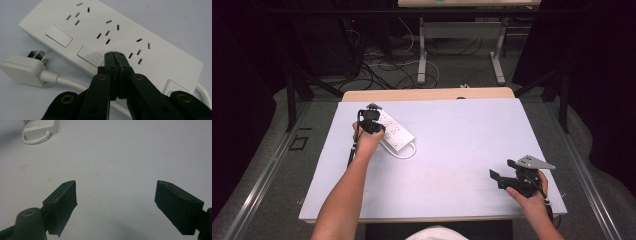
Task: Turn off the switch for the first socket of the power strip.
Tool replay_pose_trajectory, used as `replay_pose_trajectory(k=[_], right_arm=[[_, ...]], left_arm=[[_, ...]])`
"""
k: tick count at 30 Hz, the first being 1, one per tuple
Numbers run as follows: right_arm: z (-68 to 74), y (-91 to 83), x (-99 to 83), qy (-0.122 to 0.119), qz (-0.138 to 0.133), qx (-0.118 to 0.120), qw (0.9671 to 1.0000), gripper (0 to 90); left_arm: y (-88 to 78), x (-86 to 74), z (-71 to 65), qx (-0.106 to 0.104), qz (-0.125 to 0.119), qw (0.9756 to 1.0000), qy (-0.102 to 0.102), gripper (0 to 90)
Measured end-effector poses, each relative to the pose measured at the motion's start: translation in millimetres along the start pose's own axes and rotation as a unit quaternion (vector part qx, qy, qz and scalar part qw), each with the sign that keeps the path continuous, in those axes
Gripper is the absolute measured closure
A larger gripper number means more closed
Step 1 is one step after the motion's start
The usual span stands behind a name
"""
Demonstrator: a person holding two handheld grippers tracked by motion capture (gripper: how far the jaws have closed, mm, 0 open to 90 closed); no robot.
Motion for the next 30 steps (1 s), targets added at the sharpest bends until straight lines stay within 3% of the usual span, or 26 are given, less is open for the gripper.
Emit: replay_pose_trajectory(k=[30], right_arm=[[0.3,0.0,0.9,-0.001,-0.001,0.002,1.0,17.3]], left_arm=[[-22.2,7.0,-2.6,-0.021,-0.029,0.9993,-0.011,87.5]])
Point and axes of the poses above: each handheld gripper's, and its own axes: y roughly forward along the jaws, x roughly out of its top, z roughly to its left, the point moved 3 cm from there along y, roughly forward along the jaws, and after that the axes turned 14 degrees about -z, right-handed, at the moved point
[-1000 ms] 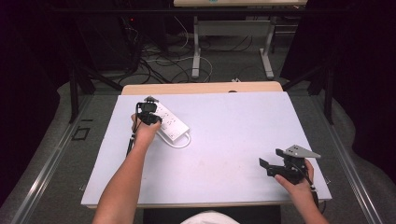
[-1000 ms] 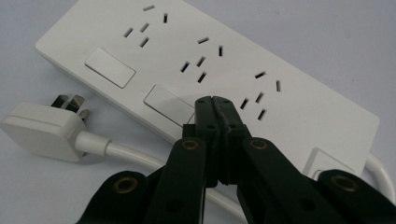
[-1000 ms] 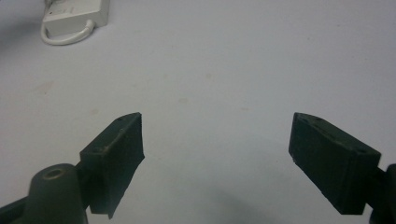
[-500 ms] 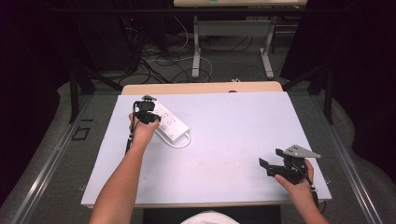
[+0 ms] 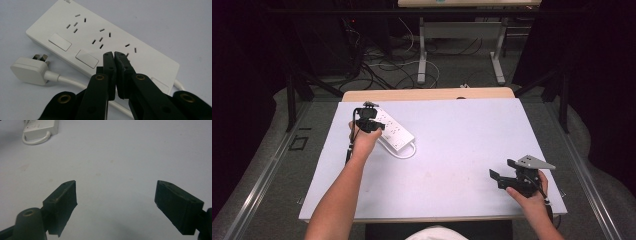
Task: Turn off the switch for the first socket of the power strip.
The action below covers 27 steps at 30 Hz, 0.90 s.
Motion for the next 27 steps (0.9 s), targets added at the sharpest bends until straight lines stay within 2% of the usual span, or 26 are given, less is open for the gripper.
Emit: replay_pose_trajectory(k=[14,21,27], right_arm=[[-0.1,-0.4,0.4,-0.002,-0.001,0.0,1.0,17.3],[0.1,-0.4,0.6,-0.003,-0.002,0.0,1.0,17.3],[0.1,-0.5,0.6,-0.001,-0.001,0.0,1.0,17.3]], left_arm=[[-9.5,1.5,-7.6,-0.023,-0.006,0.9997,0.002,81.5],[-15.0,1.9,-16.3,-0.043,-0.014,0.9989,0.014,76.9],[-18.2,1.5,-20.1,-0.049,-0.016,0.9984,0.022,73.4]])
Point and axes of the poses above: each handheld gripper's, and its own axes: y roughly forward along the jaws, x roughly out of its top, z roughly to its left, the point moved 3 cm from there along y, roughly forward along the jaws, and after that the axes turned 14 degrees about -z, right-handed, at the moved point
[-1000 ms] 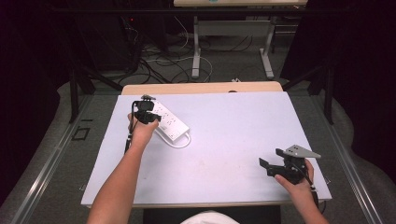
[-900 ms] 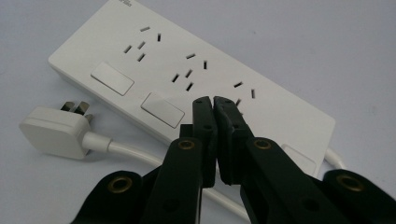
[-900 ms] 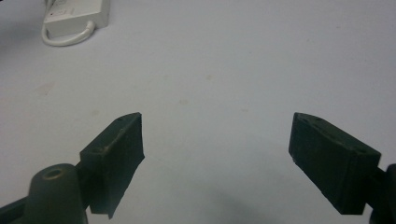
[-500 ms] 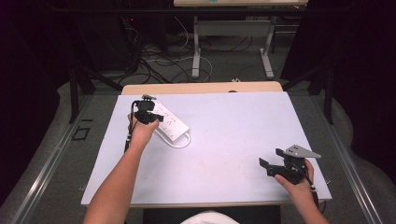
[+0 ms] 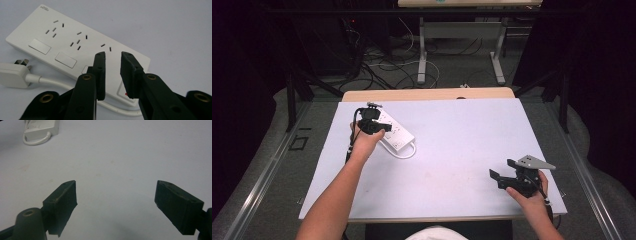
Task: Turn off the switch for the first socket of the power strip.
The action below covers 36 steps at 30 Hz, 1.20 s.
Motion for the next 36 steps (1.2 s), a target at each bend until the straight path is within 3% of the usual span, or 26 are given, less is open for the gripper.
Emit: replay_pose_trajectory(k=[20,24,32,36], right_arm=[[0.2,-0.1,0.3,0.002,-0.001,0.0,1.0,17.3],[0.4,0.0,0.5,0.0,-0.003,0.001,1.0,17.3],[0.6,0.3,0.4,-0.001,-0.004,0.0,1.0,17.3],[0.8,0.2,0.5,-0.001,-0.002,0.002,1.0,17.3]], left_arm=[[-14.1,-4.1,-17.7,-0.024,0.007,0.9996,0.014,56.4],[-17.4,-5.6,-20.5,-0.03,0.008,0.999,0.031,53.0],[-22.9,-9.4,-27.3,-0.04,0.012,0.9986,0.032,43.9],[-24.9,-10.9,-30.0,-0.05,0.008,0.9976,0.047,40.4]])
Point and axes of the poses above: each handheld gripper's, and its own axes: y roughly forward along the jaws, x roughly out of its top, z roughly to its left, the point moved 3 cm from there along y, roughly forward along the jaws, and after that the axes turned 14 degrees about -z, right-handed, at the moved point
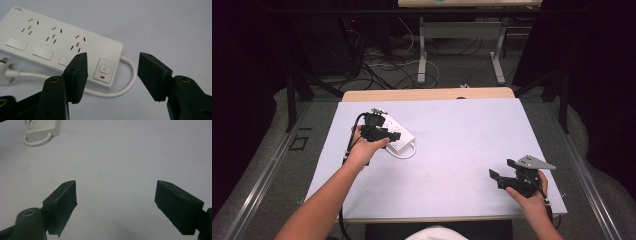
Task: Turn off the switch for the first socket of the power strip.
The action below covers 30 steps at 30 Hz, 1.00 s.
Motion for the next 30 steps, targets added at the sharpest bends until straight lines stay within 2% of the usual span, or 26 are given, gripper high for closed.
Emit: replay_pose_trajectory(k=[1,4,8,10,12,20,30], right_arm=[[0.0,-0.1,0.0,0.0,0.001,0.0,1.0,17.3],[0.0,0.0,0.0,0.0,0.0,0.0,1.0,17.3],[0.7,-0.3,0.1,0.002,0.0,-0.001,1.0,17.3],[0.7,-0.3,0.1,0.002,0.0,-0.001,1.0,17.3],[0.8,-0.5,0.1,0.002,0.0,-0.001,1.0,17.3],[0.7,-1.0,0.3,0.0,0.0,-0.002,1.0,17.3],[0.8,-0.9,0.4,0.0,-0.002,-0.001,1.0,17.3]], left_arm=[[-0.6,-0.5,-1.5,-0.001,0.0,1.0,-0.003,40.3],[-2.7,-1.0,-3.3,-0.007,-0.004,0.9999,0.008,37.9],[-5.7,-2.2,-6.0,-0.009,-0.004,0.9999,0.013,35.1],[-7.5,-3.1,-7.7,-0.006,-0.002,0.9999,0.009,33.3],[-9.2,-3.6,-8.5,-0.011,-0.001,0.9998,0.016,32.7],[-18.5,-8.5,-16.0,-0.017,0.005,0.9998,0.012,28.8],[-32.7,-14.6,-19.7,-0.015,0.0,0.9998,0.017,15.8]])
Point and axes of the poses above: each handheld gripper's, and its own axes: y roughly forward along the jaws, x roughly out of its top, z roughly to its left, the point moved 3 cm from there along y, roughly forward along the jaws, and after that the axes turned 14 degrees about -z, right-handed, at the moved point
